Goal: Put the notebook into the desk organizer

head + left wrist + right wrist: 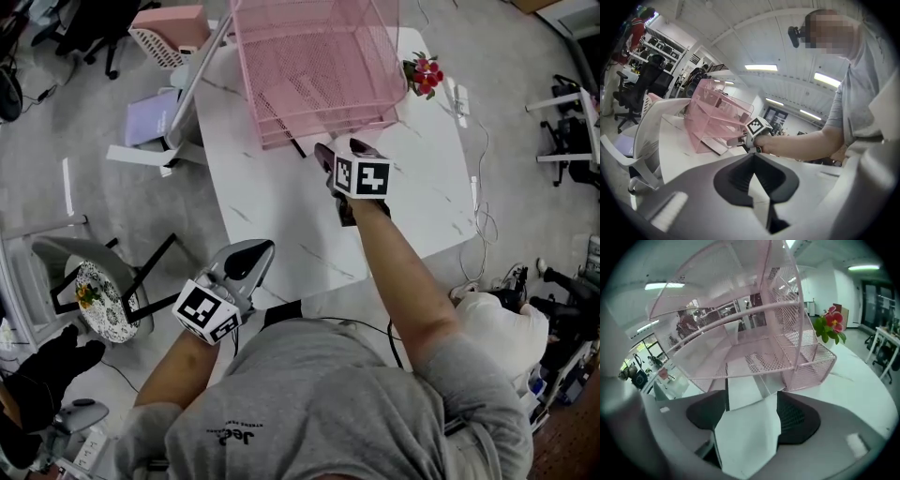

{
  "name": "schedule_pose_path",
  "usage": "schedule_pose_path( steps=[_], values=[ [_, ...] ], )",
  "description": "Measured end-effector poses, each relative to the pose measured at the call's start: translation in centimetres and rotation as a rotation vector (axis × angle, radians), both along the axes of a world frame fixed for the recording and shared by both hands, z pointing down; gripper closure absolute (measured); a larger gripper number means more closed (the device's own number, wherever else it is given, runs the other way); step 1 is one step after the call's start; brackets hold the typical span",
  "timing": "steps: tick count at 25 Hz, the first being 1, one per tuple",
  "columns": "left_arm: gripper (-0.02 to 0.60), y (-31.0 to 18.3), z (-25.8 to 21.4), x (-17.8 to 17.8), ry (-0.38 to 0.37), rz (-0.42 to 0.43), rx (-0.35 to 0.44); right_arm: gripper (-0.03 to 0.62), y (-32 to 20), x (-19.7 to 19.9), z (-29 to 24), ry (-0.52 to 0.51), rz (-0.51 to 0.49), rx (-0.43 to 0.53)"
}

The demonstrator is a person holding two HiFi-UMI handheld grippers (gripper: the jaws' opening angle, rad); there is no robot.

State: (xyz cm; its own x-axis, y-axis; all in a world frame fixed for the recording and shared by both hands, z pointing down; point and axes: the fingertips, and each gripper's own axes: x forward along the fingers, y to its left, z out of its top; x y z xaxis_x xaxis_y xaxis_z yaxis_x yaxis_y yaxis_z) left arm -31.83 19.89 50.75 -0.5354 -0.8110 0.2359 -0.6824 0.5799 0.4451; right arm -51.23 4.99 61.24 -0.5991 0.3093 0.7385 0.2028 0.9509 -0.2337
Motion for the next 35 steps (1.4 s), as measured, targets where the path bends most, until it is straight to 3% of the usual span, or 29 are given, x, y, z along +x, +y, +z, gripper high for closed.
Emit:
schedule_pose_path(
  steps=[8, 9, 15, 17, 20, 25, 30, 35],
  values=[
    [0.528, -3.1, -2.3, -0.7, -0.066, 0.083, 0.014, 0.278, -3.6, 3.7, -7.2, -0.265, -0.075, -0.086],
    [0.528, -3.9, -2.8, -0.7, -0.070, 0.101, 0.018, 0.297, -4.6, 4.4, -8.4, -0.290, -0.070, -0.104],
    [0.528, -11.3, -5.5, 0.5, -0.136, 0.312, 0.035, 0.582, -13.9, 11.5, -14.4, -0.454, 0.085, -0.068],
    [0.528, -14.3, -6.4, 1.9, -0.151, 0.378, 0.041, 0.591, -17.0, 14.9, -15.9, -0.484, 0.125, -0.062],
    [0.528, -18.8, -7.6, 4.7, -0.174, 0.482, 0.043, 0.592, -21.2, 21.0, -17.7, -0.511, 0.190, -0.070],
    [0.528, -26.8, -9.4, 11.3, -0.207, 0.726, 0.069, 0.592, -28.6, 34.6, -20.3, -0.564, 0.414, -0.022],
    [0.529, -33.6, -11.3, 21.9, -0.256, 0.897, 0.076, 0.592, -32.8, 49.7, -22.9, -0.614, 0.562, 0.028],
    [0.528, -38.8, -12.8, 33.9, -0.276, 1.067, 0.097, 0.592, -33.8, 64.9, -23.4, -0.611, 0.709, 0.075]
  ],
)
